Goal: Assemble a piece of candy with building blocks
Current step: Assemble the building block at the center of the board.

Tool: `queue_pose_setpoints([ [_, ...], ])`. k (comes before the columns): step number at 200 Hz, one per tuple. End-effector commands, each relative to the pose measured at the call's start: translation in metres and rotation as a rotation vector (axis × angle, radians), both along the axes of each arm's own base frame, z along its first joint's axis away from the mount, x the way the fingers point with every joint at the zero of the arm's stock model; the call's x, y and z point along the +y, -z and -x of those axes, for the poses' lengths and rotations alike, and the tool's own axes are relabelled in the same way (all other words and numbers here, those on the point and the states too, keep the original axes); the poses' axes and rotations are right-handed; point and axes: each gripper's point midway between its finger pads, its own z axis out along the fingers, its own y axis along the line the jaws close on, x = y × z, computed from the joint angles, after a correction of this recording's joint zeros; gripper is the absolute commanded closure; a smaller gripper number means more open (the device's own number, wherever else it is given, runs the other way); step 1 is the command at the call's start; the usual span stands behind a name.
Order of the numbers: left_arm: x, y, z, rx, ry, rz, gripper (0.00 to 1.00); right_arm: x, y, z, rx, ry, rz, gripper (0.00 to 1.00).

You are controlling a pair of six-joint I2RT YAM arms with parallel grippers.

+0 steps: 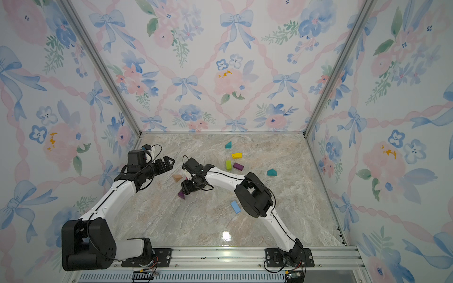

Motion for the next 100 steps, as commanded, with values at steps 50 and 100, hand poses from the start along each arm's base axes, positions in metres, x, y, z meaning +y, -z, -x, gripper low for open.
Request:
queue_pose_setpoints([
  [50,-0.006,-0.014,-0.002,-0.039,0.029,0.006,0.02,-0.010,-0.028,0.013,-0.018,-0.028,0.017,0.35],
  [100,-0.049,-0.023,0.016,-0.062,0.157,0.040,0.02,-0.080,-0.079,0.019,-0.085,0.035,0.053,0.28],
])
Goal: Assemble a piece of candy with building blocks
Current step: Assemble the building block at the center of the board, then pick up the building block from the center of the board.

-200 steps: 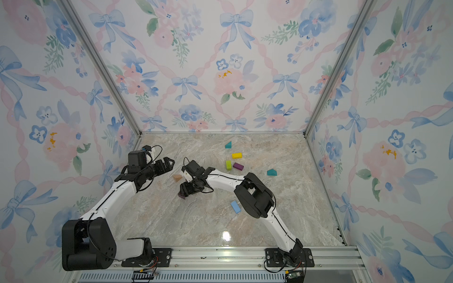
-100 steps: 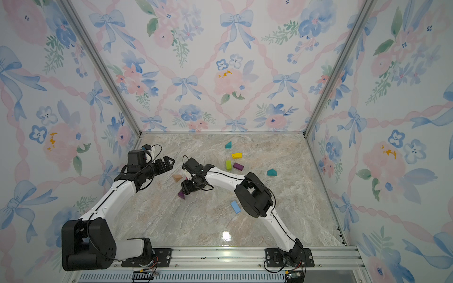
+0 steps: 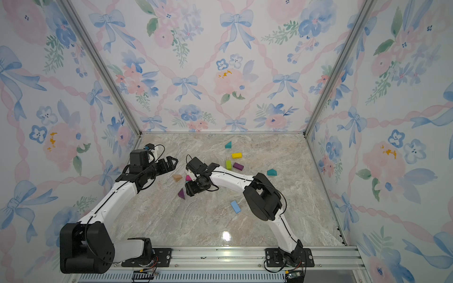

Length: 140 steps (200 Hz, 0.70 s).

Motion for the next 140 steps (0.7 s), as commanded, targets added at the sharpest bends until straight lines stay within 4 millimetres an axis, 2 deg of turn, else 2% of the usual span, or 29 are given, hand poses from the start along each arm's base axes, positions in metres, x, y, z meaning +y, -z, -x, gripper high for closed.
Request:
queue_pose_setpoints([
  [1,-0.023,-0.008,0.010,-0.020,0.083,0.033,0.02,-0.045,-0.041,-0.007,-0.076,0.047,0.021,0.27],
  [33,-0.072,-0.009,0.032,-0.020,0.221,0.054,0.02,-0.129,-0.024,-0.034,-0.079,0.183,0.131,0.16],
  [56,-0.100,-0.004,0.047,-0.010,0.294,0.044,0.02,-0.162,-0.007,-0.050,-0.064,0.255,0.173,0.09],
  [67,-0.105,0.002,0.050,0.001,0.299,0.030,0.02,-0.166,0.001,-0.058,-0.056,0.274,0.181,0.07],
  [84,-0.107,0.012,0.051,0.027,0.297,0.022,0.02,-0.162,0.016,-0.068,-0.045,0.292,0.189,0.07],
  [103,-0.112,0.013,0.051,0.022,0.307,0.015,0.02,-0.157,0.032,-0.079,-0.026,0.303,0.205,0.07],
  [140,-0.114,0.016,0.051,0.017,0.311,0.001,0.02,-0.149,0.048,-0.093,-0.022,0.307,0.252,0.14],
])
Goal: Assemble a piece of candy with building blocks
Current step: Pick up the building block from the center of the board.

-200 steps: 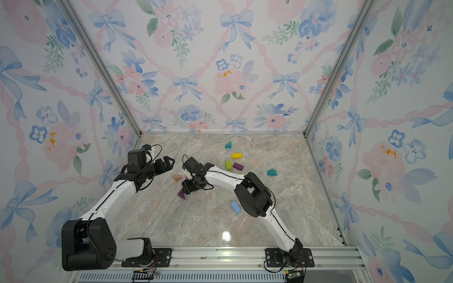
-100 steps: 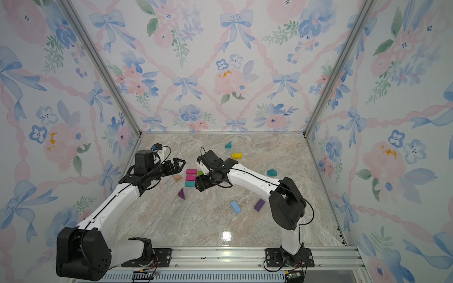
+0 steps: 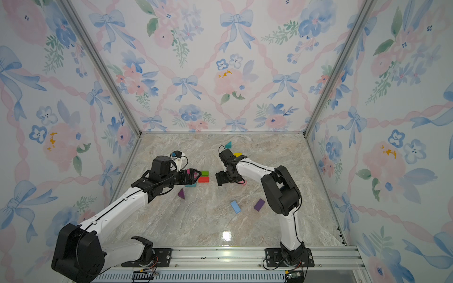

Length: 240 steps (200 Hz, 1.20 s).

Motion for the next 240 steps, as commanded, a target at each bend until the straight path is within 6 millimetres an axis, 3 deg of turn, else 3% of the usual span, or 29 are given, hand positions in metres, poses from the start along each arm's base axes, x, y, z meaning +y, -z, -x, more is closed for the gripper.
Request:
queue_pose_setpoints([
  [1,0.002,0.006,-0.002,0.003,-0.019,-0.008,0.02,0.007,-0.002,-0.013,-0.025,0.004,0.030,0.14],
  [44,0.003,0.012,0.000,0.004,-0.011,-0.022,0.02,0.002,0.003,-0.021,-0.033,0.012,0.082,0.19],
  [103,0.006,0.008,-0.004,-0.008,-0.027,-0.024,0.02,0.003,0.013,-0.017,-0.026,-0.024,0.166,0.26],
  [165,0.011,0.011,-0.004,-0.005,-0.041,-0.029,0.02,0.006,0.018,-0.011,-0.026,-0.037,0.170,0.52],
  [185,0.019,0.013,-0.006,-0.001,-0.059,-0.029,0.02,0.017,0.010,0.000,-0.039,-0.049,0.138,0.55],
  [240,0.046,0.009,-0.012,0.000,-0.111,0.006,0.02,0.056,0.007,0.064,-0.004,-0.092,0.047,0.55],
])
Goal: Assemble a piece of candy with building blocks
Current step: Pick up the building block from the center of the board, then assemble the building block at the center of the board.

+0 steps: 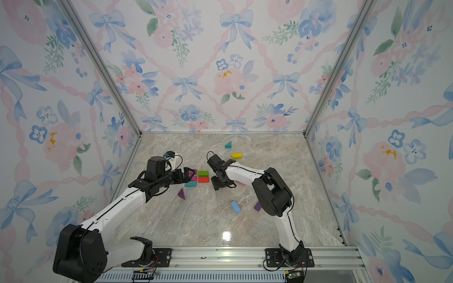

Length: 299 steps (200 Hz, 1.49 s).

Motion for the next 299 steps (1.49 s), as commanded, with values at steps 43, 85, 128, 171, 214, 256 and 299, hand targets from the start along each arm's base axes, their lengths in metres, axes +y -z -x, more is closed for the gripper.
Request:
queue_pose_setpoints([
  [43,0.013,-0.002,0.000,-0.015,-0.015,0.017,0.02,0.043,0.015,0.033,0.070,-0.007,-0.098,0.55],
  [85,0.016,0.000,0.001,-0.016,-0.023,0.018,0.02,0.056,0.023,0.021,0.069,0.026,-0.147,0.55],
  [128,0.017,0.001,0.000,-0.015,-0.023,0.021,0.02,0.061,0.027,0.018,0.061,0.057,-0.192,0.47],
  [171,0.020,0.002,0.000,-0.013,-0.029,0.023,0.02,0.058,0.025,0.019,0.052,0.059,-0.186,0.29],
  [214,0.021,0.000,0.000,-0.018,-0.028,0.026,0.02,0.055,0.007,0.024,0.037,0.057,-0.214,0.20],
  [256,0.031,0.005,0.002,-0.011,-0.055,0.021,0.02,0.051,-0.020,0.060,0.075,-0.028,-0.217,0.20],
  [299,0.037,0.005,0.001,-0.007,-0.075,0.035,0.02,0.064,-0.018,0.082,0.114,-0.059,-0.266,0.20],
])
